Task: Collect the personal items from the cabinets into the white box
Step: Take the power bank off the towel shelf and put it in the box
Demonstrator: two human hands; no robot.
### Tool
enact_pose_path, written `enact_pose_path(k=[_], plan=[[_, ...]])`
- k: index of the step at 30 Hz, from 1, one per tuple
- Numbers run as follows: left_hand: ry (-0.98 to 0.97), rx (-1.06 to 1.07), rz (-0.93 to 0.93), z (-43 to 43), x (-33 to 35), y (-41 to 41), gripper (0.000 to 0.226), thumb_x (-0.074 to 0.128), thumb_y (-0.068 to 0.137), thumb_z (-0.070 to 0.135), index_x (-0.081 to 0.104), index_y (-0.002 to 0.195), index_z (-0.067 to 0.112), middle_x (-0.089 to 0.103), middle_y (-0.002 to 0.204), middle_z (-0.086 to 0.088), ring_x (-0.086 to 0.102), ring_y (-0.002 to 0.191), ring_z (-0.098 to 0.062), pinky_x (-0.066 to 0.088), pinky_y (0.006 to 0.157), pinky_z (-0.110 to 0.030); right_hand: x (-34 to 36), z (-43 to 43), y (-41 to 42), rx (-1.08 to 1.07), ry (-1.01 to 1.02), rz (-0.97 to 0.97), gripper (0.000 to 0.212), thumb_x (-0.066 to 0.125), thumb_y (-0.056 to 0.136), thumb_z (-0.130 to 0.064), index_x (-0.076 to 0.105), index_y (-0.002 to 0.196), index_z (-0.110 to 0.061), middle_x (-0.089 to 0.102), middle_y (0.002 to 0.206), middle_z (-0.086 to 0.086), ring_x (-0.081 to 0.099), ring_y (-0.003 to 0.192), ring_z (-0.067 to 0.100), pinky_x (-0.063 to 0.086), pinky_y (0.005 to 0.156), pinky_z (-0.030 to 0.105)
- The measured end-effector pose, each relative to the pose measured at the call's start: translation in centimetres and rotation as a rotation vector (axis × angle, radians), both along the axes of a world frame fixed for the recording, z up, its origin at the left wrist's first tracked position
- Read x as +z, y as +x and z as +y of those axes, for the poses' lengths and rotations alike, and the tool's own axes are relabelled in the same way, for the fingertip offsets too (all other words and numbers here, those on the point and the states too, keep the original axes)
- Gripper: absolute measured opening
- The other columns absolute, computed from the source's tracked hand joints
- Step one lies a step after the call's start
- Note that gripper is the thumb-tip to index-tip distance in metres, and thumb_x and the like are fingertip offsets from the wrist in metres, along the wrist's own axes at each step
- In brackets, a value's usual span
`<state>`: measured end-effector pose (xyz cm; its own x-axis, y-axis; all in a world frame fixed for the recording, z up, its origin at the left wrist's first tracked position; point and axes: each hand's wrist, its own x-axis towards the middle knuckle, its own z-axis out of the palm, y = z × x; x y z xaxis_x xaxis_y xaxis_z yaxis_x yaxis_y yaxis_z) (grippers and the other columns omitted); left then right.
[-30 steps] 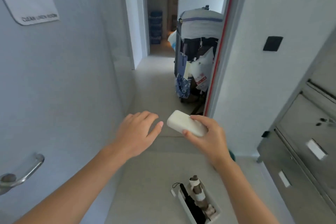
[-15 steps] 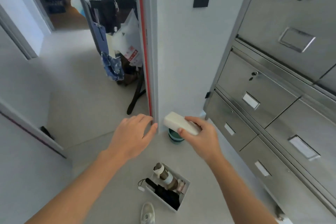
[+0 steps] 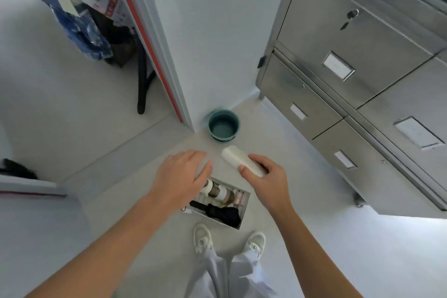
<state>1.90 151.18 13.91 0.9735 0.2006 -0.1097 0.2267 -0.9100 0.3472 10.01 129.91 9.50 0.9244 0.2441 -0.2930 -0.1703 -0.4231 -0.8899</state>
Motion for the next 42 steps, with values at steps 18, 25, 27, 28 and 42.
enact_pose_path(k=[18,25,27,28,42], plan=[[-0.119,-0.031,0.317,-3.2,-32.8,-1.3,0.057,0.02,0.093,0.053,0.064,0.107,0.019,0.069,0.099,0.0,0.062,0.084,-0.024,0.047,0.077,-0.042,-34.0,-3.0,-4.5,-0.165,-0.161,0.36,0.052,0.077,0.065,-0.063,0.075,0.106,-0.032,0.075,0.093,-0.019,0.07,0.086,0.001,0.055,0.075,0.025],[-0.189,-0.04,0.331,-4.8,-41.2,-2.0,0.037,0.037,0.1,0.044,0.063,0.112,0.02,0.069,0.097,0.001,0.062,0.082,-0.022,0.048,0.075,-0.037,-41.8,-4.9,-5.2,-0.221,-0.122,0.414,0.035,0.077,0.08,-0.048,0.076,0.109,-0.029,0.076,0.098,-0.014,0.07,0.09,0.004,0.05,0.073,0.019],[-0.176,-0.063,0.338,-5.0,-43.5,-2.0,0.038,0.036,0.1,0.044,0.063,0.11,0.019,0.068,0.095,0.002,0.061,0.078,-0.02,0.049,0.073,-0.038,-44.2,-5.3,-5.4,-0.251,-0.093,0.456,0.029,0.076,0.087,-0.041,0.076,0.112,-0.026,0.077,0.099,-0.013,0.071,0.092,0.005,0.05,0.074,0.018],[-0.175,-0.064,0.334,-5.2,-44.7,-1.9,0.038,0.036,0.1,0.045,0.063,0.109,0.019,0.068,0.093,0.002,0.061,0.077,-0.02,0.049,0.071,-0.037,-45.6,-5.5,-5.5,-0.261,-0.082,0.476,0.028,0.075,0.089,-0.039,0.076,0.114,-0.026,0.077,0.099,-0.013,0.072,0.092,0.005,0.051,0.074,0.019],[-0.189,-0.145,0.457,-6.7,-58.1,-3.7,0.04,0.033,0.101,0.045,0.063,0.103,0.018,0.063,0.088,0.005,0.058,0.078,-0.017,0.048,0.075,-0.04,-60.2,-5.1,-7.5,-0.281,-0.284,0.356,0.017,0.068,0.085,-0.041,0.074,0.088,-0.026,0.064,0.064,-0.023,0.058,0.061,-0.002,0.038,0.048,0.012]])
